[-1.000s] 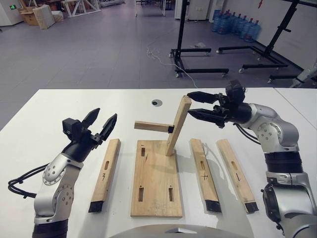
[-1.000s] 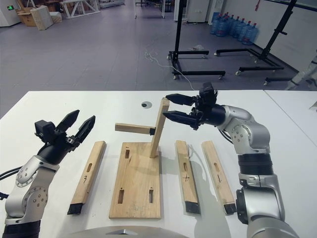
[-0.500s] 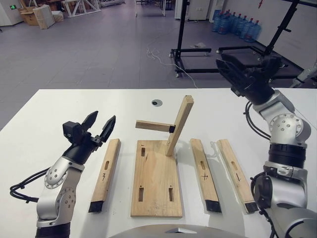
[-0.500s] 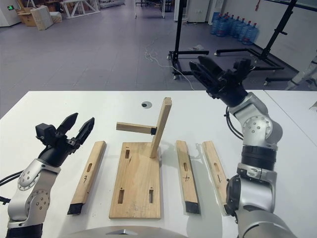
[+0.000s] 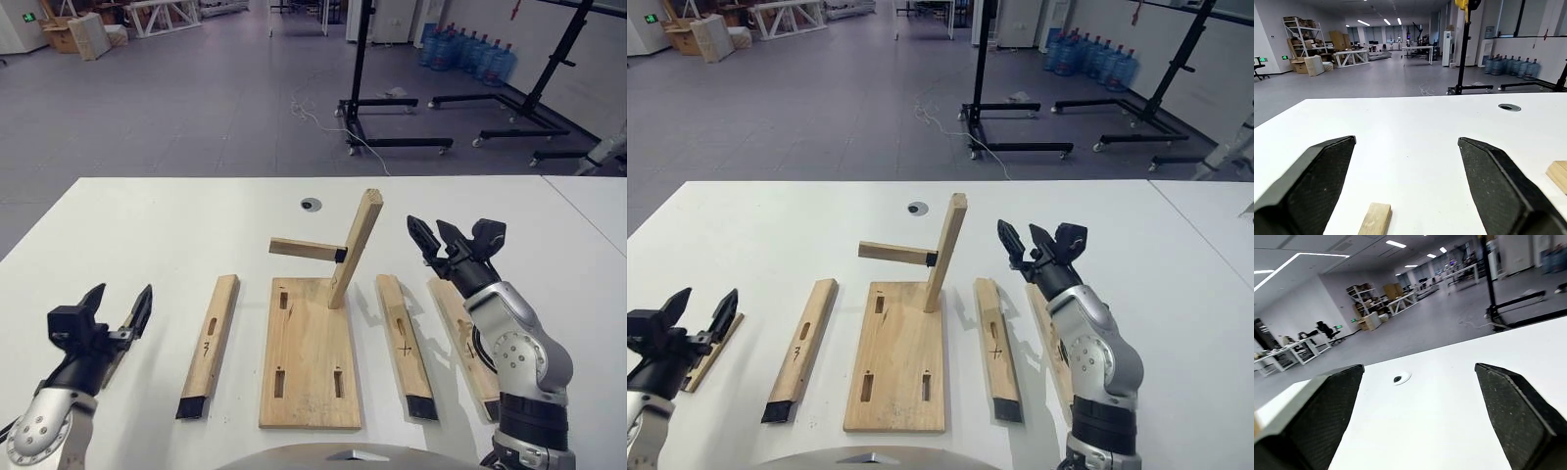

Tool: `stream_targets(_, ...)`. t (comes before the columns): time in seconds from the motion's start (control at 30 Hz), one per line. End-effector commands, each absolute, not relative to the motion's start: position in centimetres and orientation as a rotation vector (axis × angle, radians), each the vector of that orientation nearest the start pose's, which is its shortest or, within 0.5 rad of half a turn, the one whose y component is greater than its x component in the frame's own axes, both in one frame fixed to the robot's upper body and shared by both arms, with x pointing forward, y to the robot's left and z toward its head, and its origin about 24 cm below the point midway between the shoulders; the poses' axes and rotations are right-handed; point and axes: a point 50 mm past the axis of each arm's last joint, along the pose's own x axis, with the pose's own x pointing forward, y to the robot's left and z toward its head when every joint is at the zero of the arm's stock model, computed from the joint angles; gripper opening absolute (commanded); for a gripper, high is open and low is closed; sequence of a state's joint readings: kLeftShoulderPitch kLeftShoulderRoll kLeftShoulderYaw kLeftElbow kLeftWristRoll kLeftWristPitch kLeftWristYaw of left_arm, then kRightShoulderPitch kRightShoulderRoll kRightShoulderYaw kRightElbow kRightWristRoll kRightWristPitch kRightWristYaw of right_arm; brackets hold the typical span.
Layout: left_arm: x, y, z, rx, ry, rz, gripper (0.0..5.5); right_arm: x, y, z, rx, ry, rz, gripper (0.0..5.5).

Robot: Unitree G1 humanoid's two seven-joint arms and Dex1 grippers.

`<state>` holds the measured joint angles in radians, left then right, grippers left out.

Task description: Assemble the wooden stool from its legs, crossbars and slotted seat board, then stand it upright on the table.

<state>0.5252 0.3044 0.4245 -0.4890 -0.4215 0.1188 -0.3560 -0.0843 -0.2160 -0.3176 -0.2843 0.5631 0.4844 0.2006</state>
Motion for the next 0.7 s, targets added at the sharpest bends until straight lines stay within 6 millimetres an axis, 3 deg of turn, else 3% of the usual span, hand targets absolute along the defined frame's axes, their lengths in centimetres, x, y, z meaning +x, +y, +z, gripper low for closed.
stream_targets(0.03, 15.0, 24.4, 9.1, 0.028, -0.012, -0.077, 3.83, 24.1, -23.4, 9.9, 0.187, 0.04, -0.047, 4.16)
stream_targets(0.2, 13.9, 22.2, 8.7, -0.01, -0.011, -0.057, 3.83, 19.5, -24.5, 7.7, 0.014, 0.262, -0.066, 4.16)
stream_targets(0.4, 12.9, 20.9, 8.1, -0.014, 0.001, 0.01, 3.83, 14.7, -25.2, 5.7, 0.04, 0.54, 0.019, 4.16)
stream_targets(0.57, 12.6, 20.5, 8.1, -0.012, 0.0, 0.043, 3.83, 12.6, -26.2, 3.9, 0.03, 0.755, 0.069, 4.16)
stream_targets(0.7, 12.7, 20.1, 8.1, -0.014, -0.002, 0.043, 3.83, 12.3, -26.7, 3.5, 0.024, 0.841, 0.052, 4.04)
